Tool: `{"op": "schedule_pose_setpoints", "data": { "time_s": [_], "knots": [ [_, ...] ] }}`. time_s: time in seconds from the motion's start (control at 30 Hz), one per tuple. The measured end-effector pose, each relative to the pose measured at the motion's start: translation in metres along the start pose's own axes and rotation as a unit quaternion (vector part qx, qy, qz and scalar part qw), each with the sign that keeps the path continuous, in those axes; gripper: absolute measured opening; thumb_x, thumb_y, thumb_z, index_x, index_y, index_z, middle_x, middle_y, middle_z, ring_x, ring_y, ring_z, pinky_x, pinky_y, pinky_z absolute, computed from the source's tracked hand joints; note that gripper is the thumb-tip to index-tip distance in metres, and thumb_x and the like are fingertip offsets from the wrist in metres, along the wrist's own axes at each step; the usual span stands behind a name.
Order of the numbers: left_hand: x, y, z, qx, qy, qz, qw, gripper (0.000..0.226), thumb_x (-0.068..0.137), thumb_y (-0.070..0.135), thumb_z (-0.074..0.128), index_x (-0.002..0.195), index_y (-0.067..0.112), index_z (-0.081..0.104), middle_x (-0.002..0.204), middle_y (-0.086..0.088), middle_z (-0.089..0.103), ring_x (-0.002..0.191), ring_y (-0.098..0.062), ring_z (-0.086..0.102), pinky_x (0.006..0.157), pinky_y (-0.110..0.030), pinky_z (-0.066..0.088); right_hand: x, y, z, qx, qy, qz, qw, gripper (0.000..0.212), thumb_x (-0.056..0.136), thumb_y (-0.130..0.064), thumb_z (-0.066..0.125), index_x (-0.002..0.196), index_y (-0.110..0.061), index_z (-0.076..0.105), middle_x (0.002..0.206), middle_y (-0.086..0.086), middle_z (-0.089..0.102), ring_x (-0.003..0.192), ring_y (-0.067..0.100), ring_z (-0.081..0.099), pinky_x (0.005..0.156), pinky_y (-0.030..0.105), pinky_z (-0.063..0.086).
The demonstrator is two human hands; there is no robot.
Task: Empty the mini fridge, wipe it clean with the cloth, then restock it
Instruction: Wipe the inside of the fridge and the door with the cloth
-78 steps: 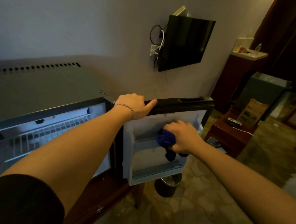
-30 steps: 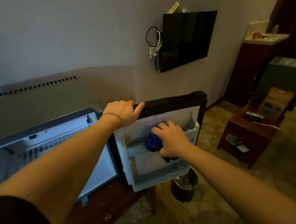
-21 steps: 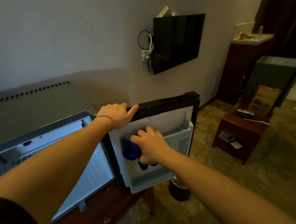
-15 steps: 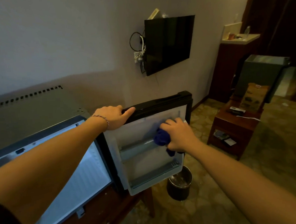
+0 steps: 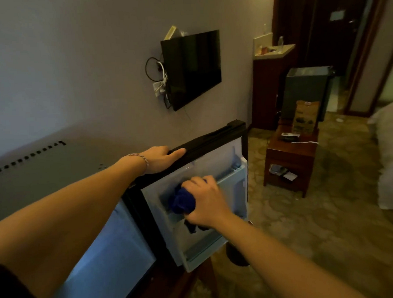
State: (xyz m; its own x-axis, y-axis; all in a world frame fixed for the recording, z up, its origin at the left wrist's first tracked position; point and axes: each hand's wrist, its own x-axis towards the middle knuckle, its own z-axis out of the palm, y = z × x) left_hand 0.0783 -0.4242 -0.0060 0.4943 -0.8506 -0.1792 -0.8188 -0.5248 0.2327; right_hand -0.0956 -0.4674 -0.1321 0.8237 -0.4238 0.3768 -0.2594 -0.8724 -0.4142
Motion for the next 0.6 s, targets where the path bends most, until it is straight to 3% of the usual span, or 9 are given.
{"op": "schedule_pose_setpoints", "data": {
  "time_s": [0.1,0.2,0.27,0.33,0.43,0.5,0.6],
  "knots": [
    [0.016,0.017,0.000,-0.028,0.016,0.055,0.998,0.063,0.097,0.068,0.030,0.126,0.015,0.050,0.113,-0.006,0.056,0.090,-0.017,0.054,0.082,-0.037,0.044,-0.003,-0.017,0.014,0.006,0.029,0.012,0.999,0.063,0.062,-0.041,0.079,0.117,-0.021,0.057,0.107,0.002,0.057,0.097,0.033,0.048,0.074,0.047,0.050],
    [0.032,0.035,-0.003,-0.036,0.004,0.096,0.995,0.054,0.101,0.060,0.032,0.131,0.018,0.047,0.120,-0.007,0.058,0.100,-0.020,0.056,0.092,-0.041,0.047,-0.002,-0.015,0.002,0.167,0.069,0.104,0.978,0.058,0.069,-0.040,0.078,0.121,-0.027,0.056,0.115,-0.004,0.059,0.105,0.021,0.051,0.085,0.037,0.051],
    [0.040,0.040,-0.005,-0.030,-0.013,0.112,0.993,0.051,0.102,0.056,0.032,0.134,0.019,0.045,0.123,-0.006,0.056,0.106,-0.022,0.056,0.095,-0.040,0.045,0.003,-0.008,-0.009,0.300,0.145,0.194,0.923,0.052,0.073,-0.035,0.079,0.119,-0.033,0.055,0.111,-0.014,0.060,0.102,0.005,0.056,0.082,0.017,0.051],
    [0.048,0.041,-0.005,-0.030,-0.026,0.122,0.992,0.051,0.103,0.055,0.032,0.136,0.018,0.046,0.127,-0.005,0.055,0.109,-0.021,0.054,0.096,-0.038,0.043,0.012,0.003,-0.017,0.363,0.242,0.255,0.863,0.047,0.079,-0.029,0.081,0.116,-0.033,0.053,0.102,-0.020,0.058,0.093,-0.004,0.056,0.068,0.003,0.046],
    [0.060,0.036,-0.004,-0.071,-0.035,0.122,0.989,0.046,0.102,0.056,0.034,0.129,0.022,0.050,0.122,-0.003,0.058,0.105,-0.018,0.056,0.097,-0.040,0.045,0.034,0.029,-0.030,0.401,0.363,0.308,0.783,0.050,0.082,-0.028,0.080,0.124,-0.028,0.052,0.105,-0.019,0.057,0.093,-0.005,0.056,0.062,0.004,0.045],
    [0.067,0.030,-0.005,-0.094,-0.048,0.111,0.988,0.043,0.102,0.057,0.034,0.126,0.026,0.050,0.114,-0.001,0.059,0.101,-0.017,0.058,0.098,-0.043,0.046,0.052,0.045,-0.036,0.429,0.402,0.342,0.733,0.049,0.083,-0.033,0.079,0.123,-0.026,0.052,0.105,-0.016,0.057,0.095,-0.001,0.059,0.061,0.007,0.045],
    [0.076,0.020,-0.007,-0.116,-0.068,0.096,0.986,0.036,0.102,0.056,0.033,0.120,0.029,0.048,0.108,0.000,0.059,0.098,-0.018,0.059,0.095,-0.044,0.048,0.079,0.055,-0.034,0.421,0.399,0.353,0.735,0.048,0.082,-0.044,0.078,0.118,-0.027,0.051,0.104,-0.014,0.054,0.095,0.003,0.058,0.065,0.009,0.040]
  ]
}}
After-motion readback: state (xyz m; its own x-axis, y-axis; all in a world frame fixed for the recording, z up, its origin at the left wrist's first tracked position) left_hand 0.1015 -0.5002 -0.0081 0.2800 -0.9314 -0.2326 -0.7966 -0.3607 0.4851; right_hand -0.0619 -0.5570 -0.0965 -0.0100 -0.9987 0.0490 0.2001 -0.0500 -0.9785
